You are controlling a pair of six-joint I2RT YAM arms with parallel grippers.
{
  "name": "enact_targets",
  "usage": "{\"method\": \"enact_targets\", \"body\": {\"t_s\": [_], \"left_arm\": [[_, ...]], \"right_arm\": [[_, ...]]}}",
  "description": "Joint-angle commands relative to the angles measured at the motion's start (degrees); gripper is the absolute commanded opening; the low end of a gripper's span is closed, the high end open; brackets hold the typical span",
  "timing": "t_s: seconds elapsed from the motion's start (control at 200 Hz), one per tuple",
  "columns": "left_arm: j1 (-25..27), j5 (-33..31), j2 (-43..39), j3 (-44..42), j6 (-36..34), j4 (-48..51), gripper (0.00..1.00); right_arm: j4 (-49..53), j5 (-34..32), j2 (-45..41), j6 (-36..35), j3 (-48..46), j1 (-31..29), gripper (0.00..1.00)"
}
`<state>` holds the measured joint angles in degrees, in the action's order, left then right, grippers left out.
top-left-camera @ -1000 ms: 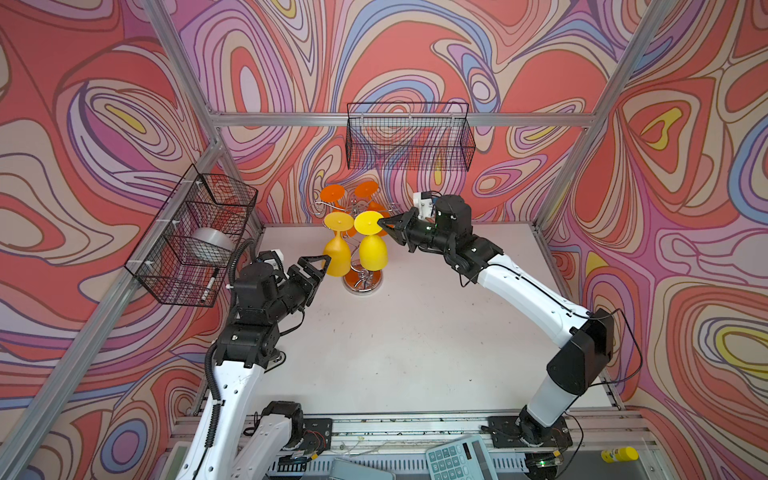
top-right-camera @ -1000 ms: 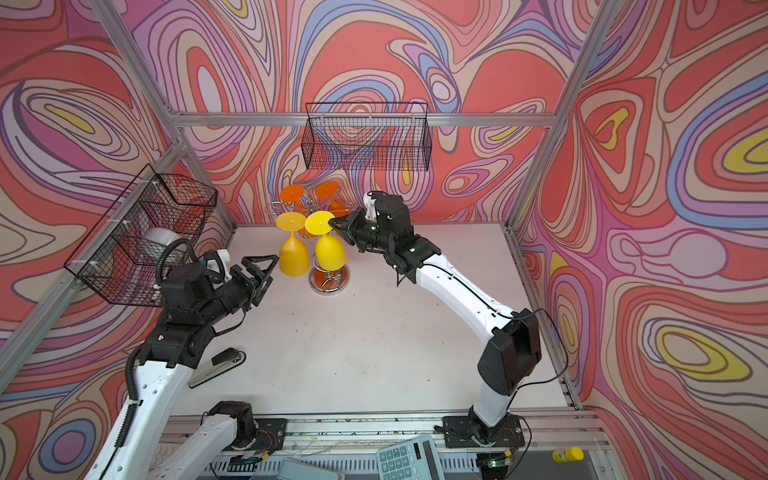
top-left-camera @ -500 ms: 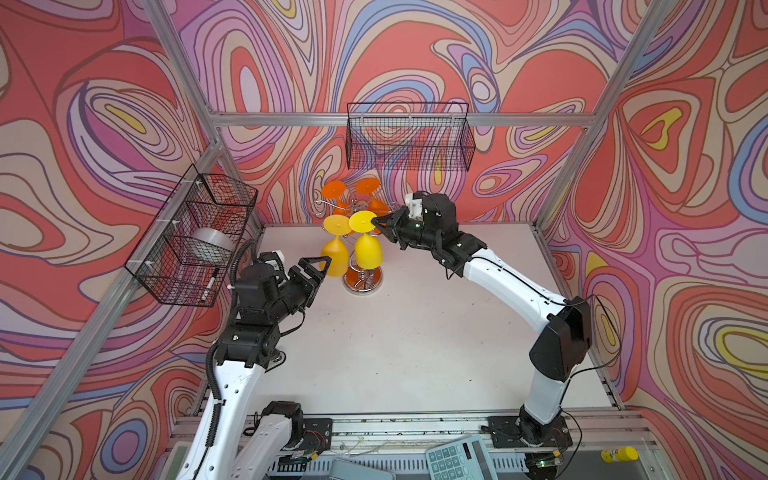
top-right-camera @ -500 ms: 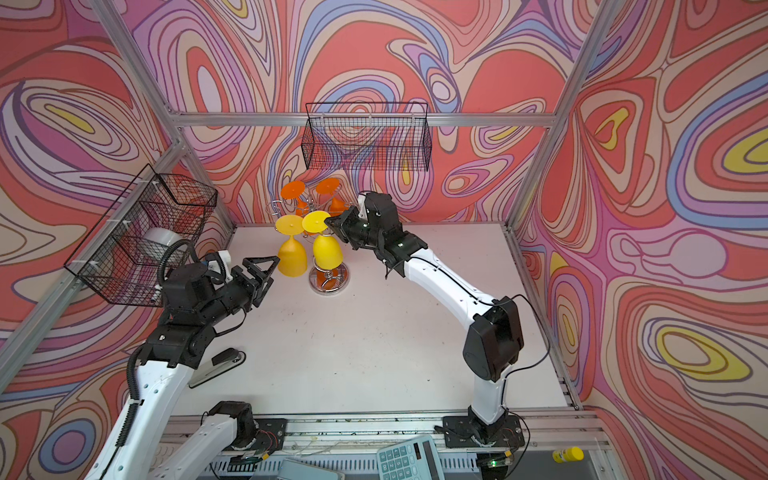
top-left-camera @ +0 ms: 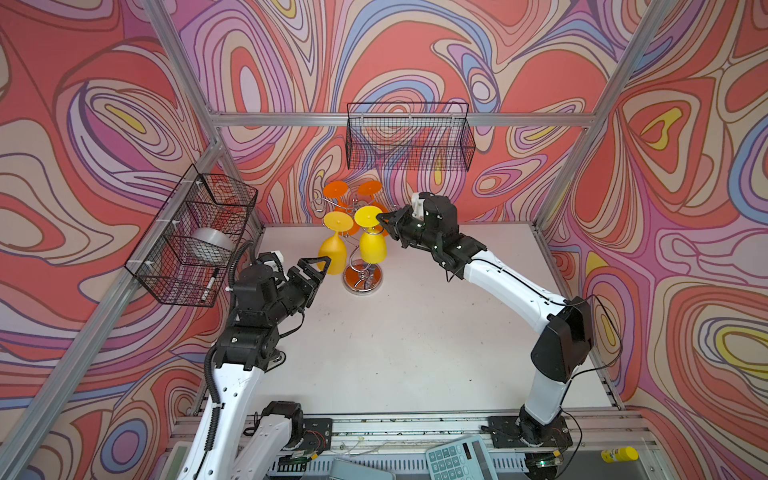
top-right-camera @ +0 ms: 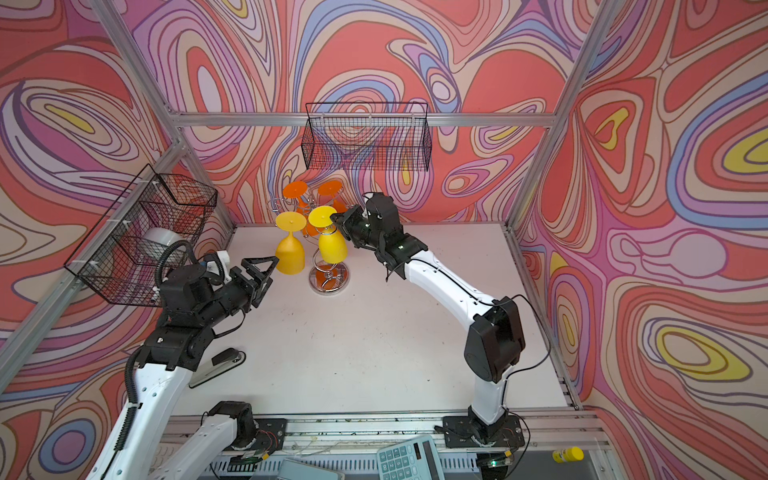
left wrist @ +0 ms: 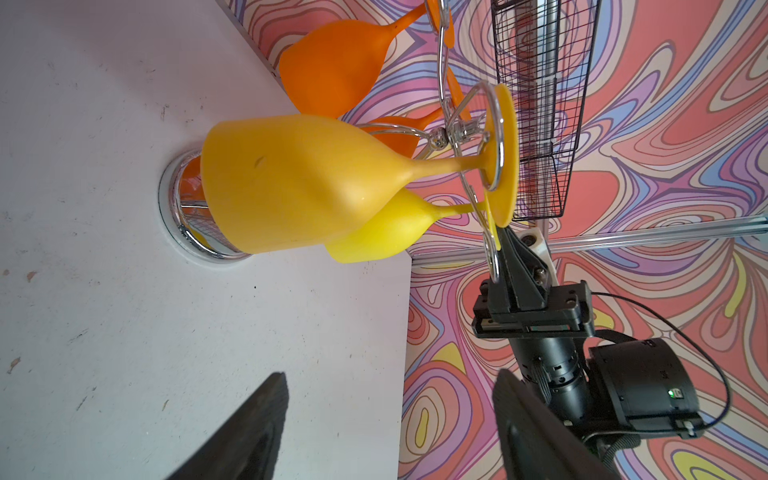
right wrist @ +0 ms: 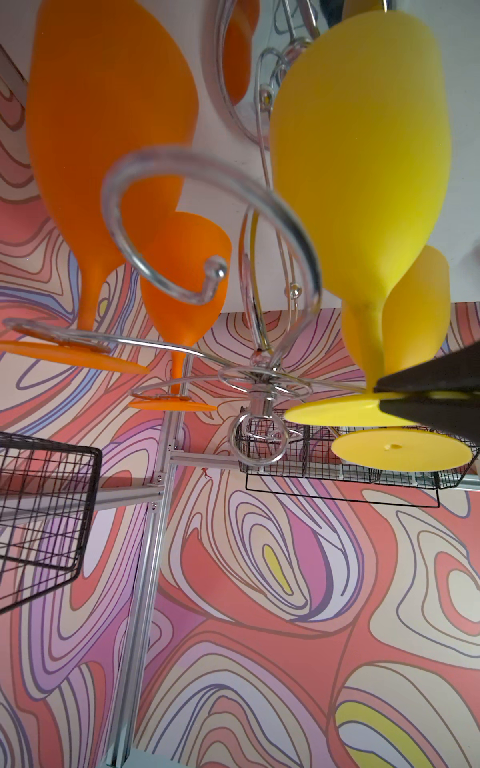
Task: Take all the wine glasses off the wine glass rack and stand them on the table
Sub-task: 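Pull the yellow glass by its foot off the rack hook with the right gripper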
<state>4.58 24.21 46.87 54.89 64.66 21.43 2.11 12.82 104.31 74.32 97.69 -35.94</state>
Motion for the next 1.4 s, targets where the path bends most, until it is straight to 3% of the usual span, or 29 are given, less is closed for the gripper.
{"method": "enact_targets", "body": {"t_s": [0.0,0.591,0.906,1.172,1.302,1.397], "left_arm": [[0.43,0.48,-0.84,0.39,-0.77,1.29,0.78],[0.43,0.49,-0.82,0.3,-0.77,1.36,0.78],[0.43,1.19,-2.17,0.72,-1.71,2.69,0.78],[0.68,6.6,-4.59,-0.68,-3.8,1.5,0.74],[4.02,8.23,-5.78,-4.38,-3.74,-4.19,0.74],[10.35,5.2,-5.68,-6.03,-5.49,-6.01,0.75]], "right_arm": [[-2.78,-3.7,-4.52,0.71,-3.04,0.47,0.0],[-2.47,-3.78,-11.61,-0.12,-8.83,2.04,0.0],[0.64,-3.76,-21.03,-2.23,-17.18,3.07,0.0],[3.73,-3.05,-29.15,-2.46,-25.62,5.67,0.0],[3.46,-0.57,-31.59,-0.69,-29.24,8.38,0.0],[3.07,1.4,-32.99,0.58,-31.16,10.72,0.0]]}}
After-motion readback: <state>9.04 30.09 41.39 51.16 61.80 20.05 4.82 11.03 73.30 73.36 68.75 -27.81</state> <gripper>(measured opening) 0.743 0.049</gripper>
